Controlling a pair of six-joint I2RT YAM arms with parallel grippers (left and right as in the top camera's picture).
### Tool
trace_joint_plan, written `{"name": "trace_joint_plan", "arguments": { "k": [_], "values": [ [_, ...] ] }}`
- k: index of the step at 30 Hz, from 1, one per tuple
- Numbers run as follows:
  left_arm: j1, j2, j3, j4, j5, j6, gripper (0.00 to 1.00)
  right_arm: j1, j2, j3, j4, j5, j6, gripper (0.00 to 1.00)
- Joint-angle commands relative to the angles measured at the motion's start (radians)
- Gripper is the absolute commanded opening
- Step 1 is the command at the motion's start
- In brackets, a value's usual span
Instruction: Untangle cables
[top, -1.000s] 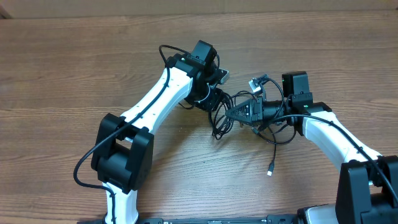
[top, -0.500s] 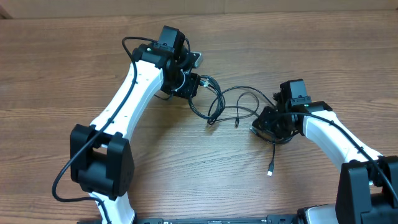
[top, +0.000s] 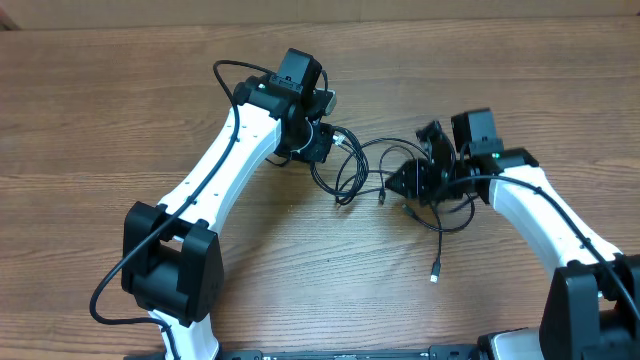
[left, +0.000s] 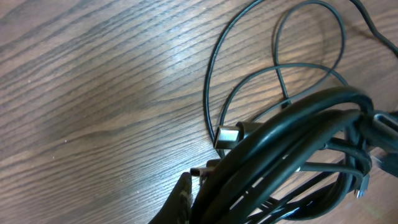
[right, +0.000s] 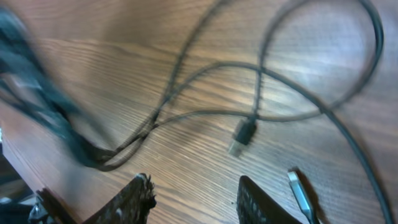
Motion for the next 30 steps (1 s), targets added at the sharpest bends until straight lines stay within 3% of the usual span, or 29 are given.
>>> {"name": "trace_joint_plan", "arguments": {
  "k": [1,9,12,16,19,22,25,30],
  "values": [
    [-0.021,-0.021,0.003,0.005,-0.032,-0.079,0.04,0.055,-0.043,0.092,-0.013,0.044,-0.075,0.43],
    [-0.065,-0.021,0.003,0.011,0.013,-0.085,0.04,0.14,-0.043,0.106,0.018,0.236,-0.077,0.43],
    [-0.072,-0.021,0.003,0.012,0.013,-0.085,0.04,0.153,-0.037,0.105,0.022,0.287,-0.076,0.37],
    [-0.072,-0.021,0.003,0.012,0.013,-0.085,0.04,0.152,-0.034,0.105,0.022,0.287,-0.072,0.19],
    [-0.072,-0.021,0.003,0.012,0.013,-0.085,0.04,0.153,-0.034,0.105,0.021,0.274,-0.055,0.16],
    [-0.072,-0.021,0.003,0.013,0.013,-0.085,0.04,0.153,-0.034,0.105,0.021,0.172,-0.047,0.16],
    [-0.072,-0.021,0.003,0.016,0.013,-0.085,0.04,0.153,-0.034,0.105,0.021,0.091,-0.047,0.33],
    [-0.072,-0.021,0.003,0.016,0.013,-0.085,0.04,0.153,-0.034,0.105,0.025,0.091,-0.047,0.37]
  ]
}}
